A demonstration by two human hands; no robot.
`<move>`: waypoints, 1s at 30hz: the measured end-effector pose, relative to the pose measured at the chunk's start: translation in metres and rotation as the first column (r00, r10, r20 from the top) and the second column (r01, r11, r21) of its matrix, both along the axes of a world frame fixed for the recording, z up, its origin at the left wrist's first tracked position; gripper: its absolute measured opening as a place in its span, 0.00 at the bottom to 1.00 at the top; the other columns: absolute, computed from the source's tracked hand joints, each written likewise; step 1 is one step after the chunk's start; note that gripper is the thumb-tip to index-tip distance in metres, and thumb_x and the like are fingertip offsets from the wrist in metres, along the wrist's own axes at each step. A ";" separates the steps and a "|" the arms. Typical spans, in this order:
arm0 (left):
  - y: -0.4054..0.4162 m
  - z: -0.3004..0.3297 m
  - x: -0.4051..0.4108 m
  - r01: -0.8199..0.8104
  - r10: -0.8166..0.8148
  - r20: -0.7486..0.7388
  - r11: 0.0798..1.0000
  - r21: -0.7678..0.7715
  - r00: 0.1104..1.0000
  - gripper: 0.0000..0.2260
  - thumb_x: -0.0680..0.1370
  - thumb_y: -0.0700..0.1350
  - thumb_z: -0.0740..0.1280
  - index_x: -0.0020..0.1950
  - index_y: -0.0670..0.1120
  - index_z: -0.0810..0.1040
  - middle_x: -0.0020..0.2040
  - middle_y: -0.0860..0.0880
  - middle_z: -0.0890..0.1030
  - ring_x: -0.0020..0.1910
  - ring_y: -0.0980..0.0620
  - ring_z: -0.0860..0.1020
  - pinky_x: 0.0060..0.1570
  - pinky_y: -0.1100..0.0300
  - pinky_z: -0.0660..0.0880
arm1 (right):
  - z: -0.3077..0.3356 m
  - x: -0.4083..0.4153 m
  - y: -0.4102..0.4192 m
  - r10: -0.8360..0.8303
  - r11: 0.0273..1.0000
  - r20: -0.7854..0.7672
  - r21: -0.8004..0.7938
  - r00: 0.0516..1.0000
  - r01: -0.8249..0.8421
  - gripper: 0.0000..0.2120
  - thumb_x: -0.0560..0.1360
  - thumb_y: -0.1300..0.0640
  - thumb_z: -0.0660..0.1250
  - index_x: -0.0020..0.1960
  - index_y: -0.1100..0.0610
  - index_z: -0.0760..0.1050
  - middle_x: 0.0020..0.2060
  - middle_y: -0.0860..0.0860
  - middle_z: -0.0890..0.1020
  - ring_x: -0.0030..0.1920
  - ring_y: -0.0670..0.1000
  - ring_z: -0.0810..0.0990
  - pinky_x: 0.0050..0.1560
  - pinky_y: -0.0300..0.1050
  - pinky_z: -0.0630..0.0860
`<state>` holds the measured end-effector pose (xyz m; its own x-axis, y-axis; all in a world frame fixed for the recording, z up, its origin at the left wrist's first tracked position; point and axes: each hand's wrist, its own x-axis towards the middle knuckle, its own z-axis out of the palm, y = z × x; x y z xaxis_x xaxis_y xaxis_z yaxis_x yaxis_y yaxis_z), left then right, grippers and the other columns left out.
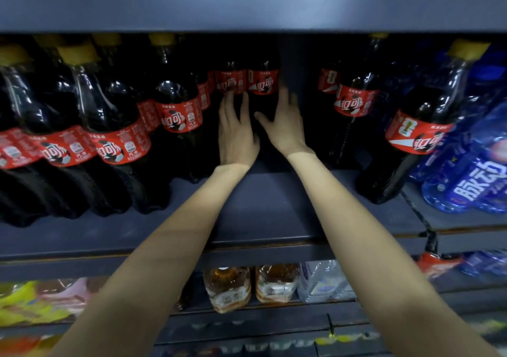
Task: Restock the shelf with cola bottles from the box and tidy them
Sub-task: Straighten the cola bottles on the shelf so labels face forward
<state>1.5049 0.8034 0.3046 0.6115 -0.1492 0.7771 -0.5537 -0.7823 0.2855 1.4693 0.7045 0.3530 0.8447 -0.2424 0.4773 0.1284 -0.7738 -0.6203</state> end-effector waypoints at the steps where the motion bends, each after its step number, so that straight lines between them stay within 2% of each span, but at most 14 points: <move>1: -0.002 0.004 -0.012 0.083 -0.085 -0.036 0.994 -0.073 0.996 0.29 0.71 0.36 0.68 0.71 0.38 0.66 0.71 0.36 0.65 0.71 0.37 0.63 0.69 0.48 0.64 | -0.001 -0.015 -0.002 -0.021 1.000 0.031 -0.020 0.999 0.021 0.31 0.76 0.55 0.67 0.75 0.55 0.58 0.67 0.59 0.67 0.63 0.59 0.73 0.56 0.45 0.69; 4: -0.014 0.013 -0.051 0.352 -0.387 -0.122 0.906 -0.237 0.914 0.22 0.74 0.41 0.64 0.68 0.43 0.71 0.65 0.43 0.74 0.64 0.44 0.71 0.64 0.50 0.69 | -0.011 -0.070 -0.015 -0.043 0.998 0.228 0.057 0.973 0.031 0.21 0.75 0.60 0.65 0.67 0.57 0.71 0.61 0.56 0.75 0.59 0.55 0.76 0.56 0.38 0.68; 5: -0.021 0.016 -0.063 0.421 -0.472 -0.152 0.864 -0.274 0.869 0.21 0.74 0.41 0.64 0.68 0.44 0.71 0.63 0.45 0.75 0.62 0.46 0.73 0.63 0.51 0.70 | -0.014 -0.090 -0.022 -0.076 0.995 0.293 0.083 0.953 0.053 0.18 0.75 0.61 0.65 0.64 0.58 0.74 0.58 0.56 0.77 0.57 0.54 0.77 0.56 0.38 0.70; 7: -0.041 0.025 -0.076 0.500 -0.598 -0.223 0.782 -0.374 0.770 0.23 0.74 0.40 0.67 0.69 0.44 0.70 0.62 0.47 0.76 0.61 0.51 0.74 0.62 0.54 0.71 | -0.019 -0.125 -0.036 -0.190 0.981 0.404 0.122 0.895 0.154 0.13 0.75 0.62 0.63 0.59 0.60 0.77 0.53 0.54 0.80 0.53 0.54 0.79 0.55 0.47 0.75; 10: -0.080 0.040 -0.076 0.478 -0.666 -0.320 0.723 -0.498 0.673 0.33 0.71 0.41 0.73 0.73 0.45 0.63 0.67 0.45 0.71 0.63 0.53 0.71 0.65 0.55 0.70 | -0.021 -0.163 -0.058 -0.392 0.920 0.506 0.208 0.768 0.332 0.11 0.75 0.64 0.63 0.57 0.62 0.76 0.49 0.55 0.80 0.50 0.54 0.77 0.53 0.50 0.74; 12: -0.103 0.047 -0.070 0.441 -0.659 -0.338 0.723 -0.532 0.672 0.40 0.67 0.44 0.76 0.74 0.44 0.59 0.70 0.42 0.67 0.66 0.50 0.69 0.67 0.53 0.68 | -0.022 -0.174 -0.073 -0.512 0.857 0.502 0.245 0.697 0.453 0.15 0.73 0.64 0.65 0.60 0.63 0.73 0.52 0.57 0.78 0.53 0.57 0.74 0.57 0.49 0.69; 13: -0.113 0.049 -0.068 0.427 -0.656 -0.337 0.721 -0.547 0.676 0.43 0.66 0.45 0.77 0.75 0.43 0.58 0.71 0.42 0.66 0.68 0.48 0.68 0.68 0.51 0.67 | -0.023 -0.176 -0.080 -0.535 0.842 0.482 0.242 0.694 0.482 0.19 0.72 0.63 0.66 0.62 0.65 0.71 0.55 0.59 0.76 0.56 0.58 0.72 0.60 0.50 0.67; 15: -0.128 0.054 -0.067 0.380 -0.625 -0.361 0.740 -0.554 0.692 0.44 0.65 0.46 0.78 0.74 0.45 0.57 0.71 0.44 0.67 0.68 0.48 0.69 0.66 0.52 0.68 | -0.021 -0.175 -0.094 -0.499 0.867 0.402 0.216 0.768 0.450 0.29 0.70 0.61 0.68 0.68 0.66 0.64 0.63 0.62 0.71 0.64 0.61 0.68 0.67 0.50 0.63; 17: -0.133 0.056 -0.070 0.315 -0.570 -0.388 0.774 -0.549 0.724 0.39 0.66 0.44 0.77 0.71 0.47 0.60 0.68 0.48 0.71 0.64 0.51 0.73 0.60 0.57 0.71 | -0.020 -0.171 -0.105 -0.432 0.895 0.285 0.253 0.856 0.368 0.38 0.69 0.59 0.69 0.73 0.64 0.55 0.69 0.61 0.65 0.70 0.59 0.63 0.72 0.49 0.59; 20: -0.118 0.053 -0.078 0.291 -0.551 -0.361 0.770 -0.568 0.752 0.36 0.65 0.45 0.78 0.68 0.47 0.63 0.63 0.50 0.75 0.59 0.52 0.76 0.58 0.54 0.74 | -0.016 -0.170 -0.115 -0.331 0.902 0.186 0.351 0.925 0.252 0.44 0.69 0.58 0.71 0.76 0.57 0.48 0.72 0.57 0.64 0.72 0.52 0.64 0.72 0.51 0.61; 23: -0.085 0.047 -0.097 0.305 -0.559 -0.338 0.760 -0.573 0.757 0.38 0.64 0.47 0.79 0.68 0.50 0.63 0.57 0.55 0.76 0.57 0.53 0.78 0.58 0.50 0.75 | -0.013 -0.173 -0.118 -0.320 0.893 0.126 0.371 0.939 0.254 0.42 0.69 0.57 0.74 0.75 0.55 0.54 0.64 0.49 0.73 0.63 0.44 0.71 0.67 0.46 0.69; 27: -0.030 0.048 -0.134 0.310 -0.543 -0.328 0.775 -0.551 0.773 0.38 0.64 0.49 0.80 0.68 0.52 0.64 0.58 0.57 0.76 0.56 0.58 0.77 0.56 0.53 0.77 | -0.008 -0.176 -0.109 -0.308 0.921 0.138 0.292 0.941 0.258 0.39 0.65 0.51 0.77 0.70 0.52 0.61 0.56 0.46 0.78 0.58 0.48 0.78 0.60 0.52 0.73; 30: 0.009 0.048 -0.156 0.271 -0.535 -0.347 0.767 -0.581 0.771 0.37 0.66 0.47 0.79 0.70 0.51 0.63 0.56 0.61 0.73 0.56 0.60 0.76 0.55 0.59 0.78 | -0.002 -0.173 -0.081 -0.227 0.946 0.104 0.259 0.968 0.194 0.38 0.64 0.48 0.77 0.68 0.49 0.62 0.52 0.42 0.78 0.56 0.48 0.78 0.57 0.50 0.74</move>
